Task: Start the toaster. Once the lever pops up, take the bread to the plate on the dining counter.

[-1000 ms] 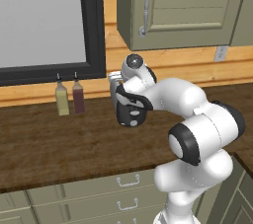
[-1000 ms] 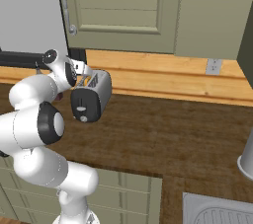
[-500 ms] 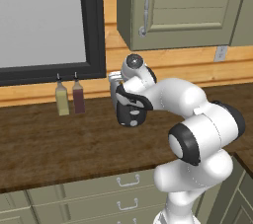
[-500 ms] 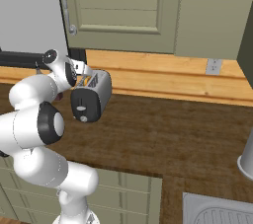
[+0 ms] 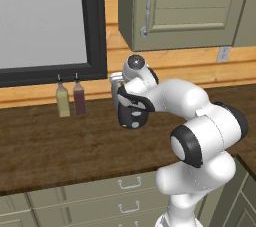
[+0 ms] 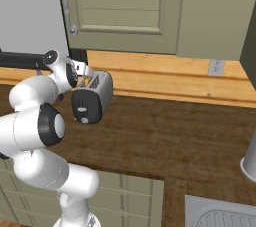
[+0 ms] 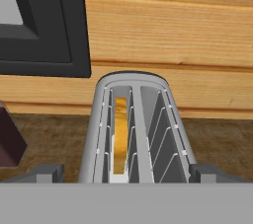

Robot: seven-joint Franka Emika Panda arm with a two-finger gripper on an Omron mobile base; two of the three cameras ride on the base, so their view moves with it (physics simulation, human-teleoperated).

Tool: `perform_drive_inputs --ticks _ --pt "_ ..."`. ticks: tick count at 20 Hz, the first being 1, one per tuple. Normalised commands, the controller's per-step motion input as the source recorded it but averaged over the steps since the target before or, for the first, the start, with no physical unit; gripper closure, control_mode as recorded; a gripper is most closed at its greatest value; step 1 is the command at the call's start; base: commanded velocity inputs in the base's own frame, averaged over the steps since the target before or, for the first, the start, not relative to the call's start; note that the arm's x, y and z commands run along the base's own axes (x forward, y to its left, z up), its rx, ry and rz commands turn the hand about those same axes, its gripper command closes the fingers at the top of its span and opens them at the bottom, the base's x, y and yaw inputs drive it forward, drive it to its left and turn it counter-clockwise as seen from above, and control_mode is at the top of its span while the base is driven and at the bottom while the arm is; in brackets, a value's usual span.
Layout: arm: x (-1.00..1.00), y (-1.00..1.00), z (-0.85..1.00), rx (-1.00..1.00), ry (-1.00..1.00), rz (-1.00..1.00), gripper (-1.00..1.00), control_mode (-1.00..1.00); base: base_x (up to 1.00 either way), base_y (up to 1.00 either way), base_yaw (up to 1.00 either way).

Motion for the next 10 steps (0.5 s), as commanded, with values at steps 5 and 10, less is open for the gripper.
perform_drive_inputs --ticks 5,10 --pt "0.0 0.0 0.0 0.0 0.0 0.0 -1.0 -1.0 0.0 0.0 0.0" --pt "0.0 0.0 0.0 0.0 0.0 0.0 -1.0 -1.0 0.0 0.0 0.0"
